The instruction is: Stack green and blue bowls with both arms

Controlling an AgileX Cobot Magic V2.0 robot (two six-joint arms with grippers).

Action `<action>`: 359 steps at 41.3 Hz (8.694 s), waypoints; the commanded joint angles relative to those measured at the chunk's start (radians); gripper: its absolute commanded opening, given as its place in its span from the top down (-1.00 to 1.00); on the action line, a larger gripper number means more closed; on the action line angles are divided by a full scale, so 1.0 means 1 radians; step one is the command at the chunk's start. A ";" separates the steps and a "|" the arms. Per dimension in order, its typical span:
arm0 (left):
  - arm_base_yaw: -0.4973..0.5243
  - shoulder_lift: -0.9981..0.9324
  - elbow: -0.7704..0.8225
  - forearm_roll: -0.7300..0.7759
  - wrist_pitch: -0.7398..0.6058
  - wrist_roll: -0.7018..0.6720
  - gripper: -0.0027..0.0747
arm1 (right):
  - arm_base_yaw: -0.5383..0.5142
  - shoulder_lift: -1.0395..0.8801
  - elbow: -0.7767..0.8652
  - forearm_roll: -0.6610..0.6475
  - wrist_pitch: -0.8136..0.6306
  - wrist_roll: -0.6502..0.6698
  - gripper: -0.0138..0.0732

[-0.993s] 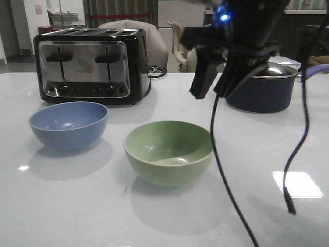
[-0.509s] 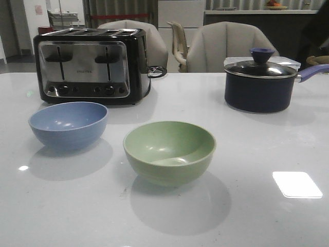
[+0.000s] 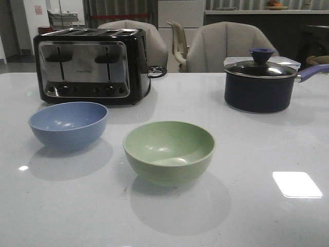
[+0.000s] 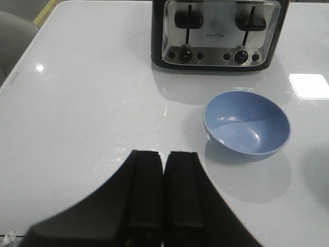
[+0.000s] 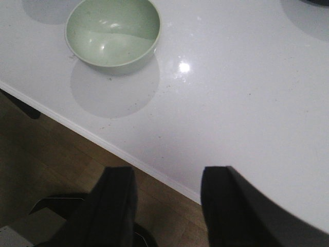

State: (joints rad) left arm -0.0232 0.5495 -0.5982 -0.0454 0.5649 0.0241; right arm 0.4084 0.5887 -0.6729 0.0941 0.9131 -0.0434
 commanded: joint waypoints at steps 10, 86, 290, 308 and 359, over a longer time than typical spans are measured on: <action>-0.031 0.067 -0.049 -0.005 -0.091 0.051 0.67 | -0.003 -0.001 -0.026 -0.005 -0.064 0.001 -0.29; -0.200 1.353 -0.733 0.045 -0.075 0.020 0.54 | -0.003 -0.001 -0.026 -0.005 -0.064 0.001 -0.29; -0.279 -0.286 0.228 0.126 -0.249 -0.110 0.67 | -0.003 -0.001 -0.026 -0.006 -0.061 0.001 0.60; -0.056 -0.560 0.621 0.036 -0.603 -0.110 0.67 | -0.003 -0.001 -0.026 -0.006 -0.061 0.001 0.60; -0.032 -0.575 0.623 0.045 -0.609 -0.108 0.67 | -0.003 -0.001 -0.026 -0.006 -0.058 0.001 0.60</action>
State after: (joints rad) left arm -0.0570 -0.0046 0.0044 0.0000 0.0498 -0.0800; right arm 0.4084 0.5864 -0.6723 0.0923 0.9113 -0.0417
